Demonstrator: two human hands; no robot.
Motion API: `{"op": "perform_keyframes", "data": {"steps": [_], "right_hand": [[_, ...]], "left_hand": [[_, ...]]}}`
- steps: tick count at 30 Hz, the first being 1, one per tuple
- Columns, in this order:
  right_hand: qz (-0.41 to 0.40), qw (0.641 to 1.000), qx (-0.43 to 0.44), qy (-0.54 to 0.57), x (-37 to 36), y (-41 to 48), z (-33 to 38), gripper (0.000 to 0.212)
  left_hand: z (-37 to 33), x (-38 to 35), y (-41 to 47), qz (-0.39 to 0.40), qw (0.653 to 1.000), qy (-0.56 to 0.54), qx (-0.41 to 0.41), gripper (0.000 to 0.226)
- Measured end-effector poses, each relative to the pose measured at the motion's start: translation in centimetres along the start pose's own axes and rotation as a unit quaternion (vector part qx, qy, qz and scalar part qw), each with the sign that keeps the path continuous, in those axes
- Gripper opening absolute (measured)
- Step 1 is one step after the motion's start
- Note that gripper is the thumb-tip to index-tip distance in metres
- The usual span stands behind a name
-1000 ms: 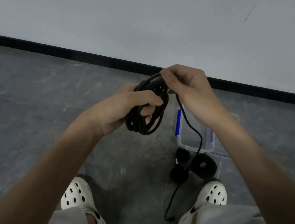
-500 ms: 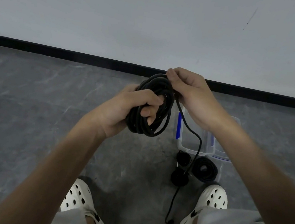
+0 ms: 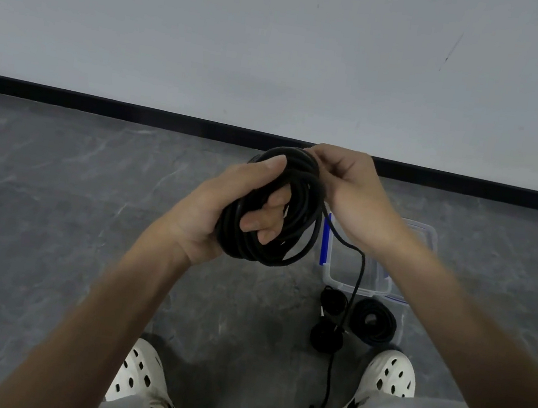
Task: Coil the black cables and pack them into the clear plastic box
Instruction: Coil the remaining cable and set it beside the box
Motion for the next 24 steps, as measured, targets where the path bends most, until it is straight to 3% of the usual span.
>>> {"op": "perform_keyframes", "data": {"steps": [6, 11, 18, 24], "right_hand": [[0.009, 0.999, -0.016, -0.034, -0.7, 0.0, -0.5, 0.040], [0.018, 0.999, -0.029, -0.020, -1.0, -0.1, -0.7, 0.030], [0.024, 0.998, -0.049, -0.044, -1.7, -0.1, -1.5, 0.029], [0.083, 0.992, -0.099, 0.000, -2.6, -0.3, -2.3, 0.025]], "left_hand": [[-0.6, 1.4, -0.1, -0.072, 0.997, 0.022, -0.009, 0.029], [-0.8, 2.2, -0.1, -0.108, 0.993, 0.045, -0.023, 0.025], [-1.2, 2.6, 0.1, -0.097, 0.992, 0.062, -0.055, 0.030], [-1.7, 2.6, 0.1, -0.102, 0.989, 0.069, -0.078, 0.027]]}}
Point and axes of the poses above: each hand's wrist, its own y-axis towards the middle knuckle, its own x-axis out of the back of the hand, z = x × y, the point moved 9 cm from there along y, towards the middle knuckle, and after that the axes turned 10 degrees about -x, right-handed, at the moved point
